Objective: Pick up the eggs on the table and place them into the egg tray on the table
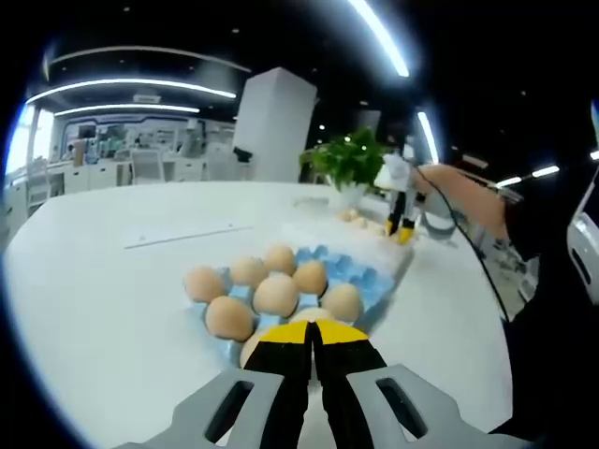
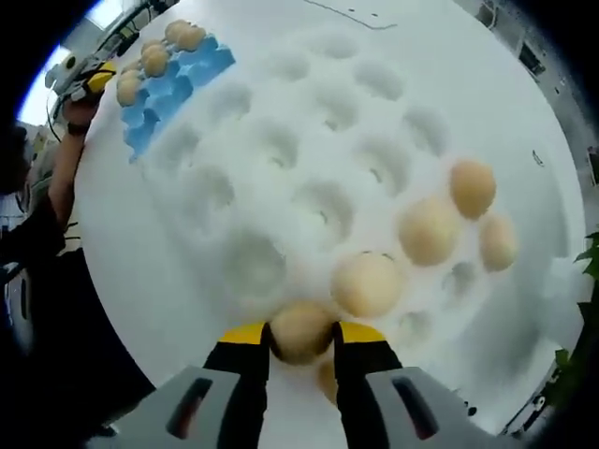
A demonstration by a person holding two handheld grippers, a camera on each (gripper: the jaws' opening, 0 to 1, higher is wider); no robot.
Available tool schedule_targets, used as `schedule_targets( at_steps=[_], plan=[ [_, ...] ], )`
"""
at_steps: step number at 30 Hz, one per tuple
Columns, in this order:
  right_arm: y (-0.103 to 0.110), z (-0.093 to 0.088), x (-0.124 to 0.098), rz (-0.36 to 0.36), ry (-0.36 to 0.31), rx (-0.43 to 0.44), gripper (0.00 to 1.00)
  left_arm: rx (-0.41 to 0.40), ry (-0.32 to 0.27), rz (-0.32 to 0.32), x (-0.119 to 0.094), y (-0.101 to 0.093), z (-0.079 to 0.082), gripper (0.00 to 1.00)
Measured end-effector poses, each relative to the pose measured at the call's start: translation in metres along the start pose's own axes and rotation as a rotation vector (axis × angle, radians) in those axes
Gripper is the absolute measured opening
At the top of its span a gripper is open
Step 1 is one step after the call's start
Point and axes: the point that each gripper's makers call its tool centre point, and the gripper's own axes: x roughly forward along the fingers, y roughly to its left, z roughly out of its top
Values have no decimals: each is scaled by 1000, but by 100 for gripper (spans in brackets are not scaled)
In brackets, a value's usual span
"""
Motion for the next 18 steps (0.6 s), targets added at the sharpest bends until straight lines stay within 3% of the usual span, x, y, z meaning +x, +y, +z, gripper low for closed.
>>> schedule_targets(
  at_steps=[7,11,18],
  plan=[
    [-1,0,-1,42,-44,-2,28,11,-2,3,1,-1,1,0],
    [-11,7,-4,91,-138,12,28,8,-5,3,1,-1,1,0],
    [-10,8,-5,43,-187,-2,28,14,-8,4,1,-1,2,0]
  ],
)
